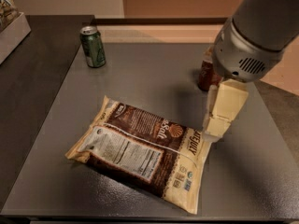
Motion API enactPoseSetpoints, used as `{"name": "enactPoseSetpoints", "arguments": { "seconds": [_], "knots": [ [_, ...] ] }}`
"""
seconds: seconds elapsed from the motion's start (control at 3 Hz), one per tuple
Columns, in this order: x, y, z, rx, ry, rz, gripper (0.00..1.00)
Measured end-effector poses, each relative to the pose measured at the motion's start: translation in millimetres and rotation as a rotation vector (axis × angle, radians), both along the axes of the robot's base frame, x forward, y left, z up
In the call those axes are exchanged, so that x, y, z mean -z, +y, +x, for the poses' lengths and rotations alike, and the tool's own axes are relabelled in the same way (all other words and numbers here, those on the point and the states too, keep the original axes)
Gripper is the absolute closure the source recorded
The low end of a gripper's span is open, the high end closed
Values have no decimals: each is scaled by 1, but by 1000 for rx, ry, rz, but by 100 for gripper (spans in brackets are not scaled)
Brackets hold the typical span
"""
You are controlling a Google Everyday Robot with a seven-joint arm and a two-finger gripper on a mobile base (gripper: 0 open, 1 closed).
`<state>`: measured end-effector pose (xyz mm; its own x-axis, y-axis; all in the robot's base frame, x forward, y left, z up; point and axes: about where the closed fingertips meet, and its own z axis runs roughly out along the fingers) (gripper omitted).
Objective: Pick brown chip bag
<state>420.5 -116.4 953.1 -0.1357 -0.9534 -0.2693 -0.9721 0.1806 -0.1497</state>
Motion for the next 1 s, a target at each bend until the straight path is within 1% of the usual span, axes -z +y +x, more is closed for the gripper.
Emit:
{"name": "enactPoseSetpoints", "arguments": {
  "seconds": [0.33,0.67,1.0],
  "knots": [
    [17,40,-1,-22,24,2,0],
    [35,72,-2,-33,59,-4,0],
    [59,94,-5,-40,107,-22,0]
  ]
}}
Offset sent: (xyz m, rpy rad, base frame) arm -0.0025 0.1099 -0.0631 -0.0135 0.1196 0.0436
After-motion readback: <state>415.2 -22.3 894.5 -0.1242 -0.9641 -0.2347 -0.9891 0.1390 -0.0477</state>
